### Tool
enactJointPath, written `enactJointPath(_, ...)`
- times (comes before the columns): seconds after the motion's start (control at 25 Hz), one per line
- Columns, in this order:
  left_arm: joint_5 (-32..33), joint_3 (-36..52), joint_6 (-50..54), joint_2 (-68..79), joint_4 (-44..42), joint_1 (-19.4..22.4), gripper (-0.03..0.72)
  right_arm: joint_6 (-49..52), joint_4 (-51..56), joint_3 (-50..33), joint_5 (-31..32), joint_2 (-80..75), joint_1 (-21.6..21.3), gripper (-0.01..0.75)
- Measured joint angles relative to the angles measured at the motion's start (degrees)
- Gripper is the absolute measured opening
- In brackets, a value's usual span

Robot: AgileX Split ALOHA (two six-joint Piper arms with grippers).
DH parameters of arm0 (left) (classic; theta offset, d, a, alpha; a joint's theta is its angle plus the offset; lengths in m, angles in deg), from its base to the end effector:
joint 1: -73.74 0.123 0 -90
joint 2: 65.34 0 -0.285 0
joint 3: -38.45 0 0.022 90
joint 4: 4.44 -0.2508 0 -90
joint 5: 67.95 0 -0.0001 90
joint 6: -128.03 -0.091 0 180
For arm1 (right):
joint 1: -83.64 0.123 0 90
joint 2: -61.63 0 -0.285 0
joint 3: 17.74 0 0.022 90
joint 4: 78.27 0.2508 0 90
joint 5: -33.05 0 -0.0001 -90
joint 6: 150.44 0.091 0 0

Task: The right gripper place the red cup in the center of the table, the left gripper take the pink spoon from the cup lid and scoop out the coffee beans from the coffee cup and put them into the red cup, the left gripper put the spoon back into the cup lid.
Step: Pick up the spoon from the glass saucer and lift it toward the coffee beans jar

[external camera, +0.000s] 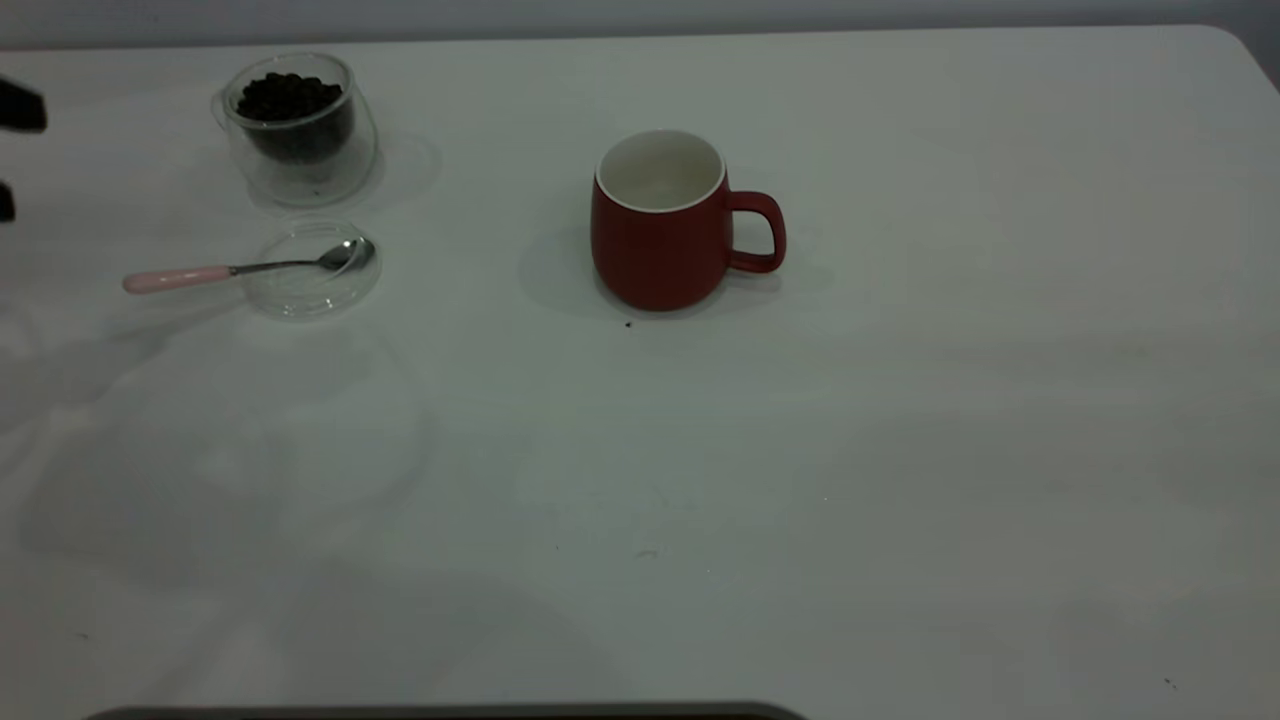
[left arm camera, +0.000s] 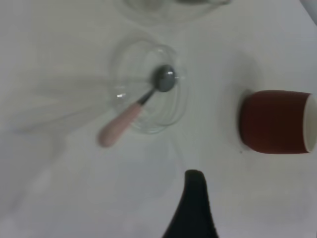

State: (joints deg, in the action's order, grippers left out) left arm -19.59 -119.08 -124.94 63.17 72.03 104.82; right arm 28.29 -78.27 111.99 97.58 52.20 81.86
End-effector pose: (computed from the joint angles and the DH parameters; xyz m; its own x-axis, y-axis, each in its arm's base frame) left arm 0.3200 0.1156 0.0768 -0.8391 -0.4655 -0.2817 -0.1593 0.7052 -0.6909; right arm -0.0005 0.0000 0.2640 -0.5628 -0.0047 -0.8266 0.0186 0.9997 -0.0183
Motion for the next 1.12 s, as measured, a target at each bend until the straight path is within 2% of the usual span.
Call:
enactJointPath(0.4,1.29,-1.67,-3.52,6.57,0.40,4.42,0.714,0.00,0.00,0.00,0.00,0.00,0.00,0.588)
enactJointPath(0.92,4.68,-6.88,-3.30,16.20,-0.88,4.49,0.714,0.00,0.00,0.00,0.00,0.00,0.00,0.588)
enactJointPath(1.12,4.93,-9.92,-2.26,19.61,-0.93,2.93,0.712,0.00,0.00,0.00,0.00,0.00,0.00,0.588)
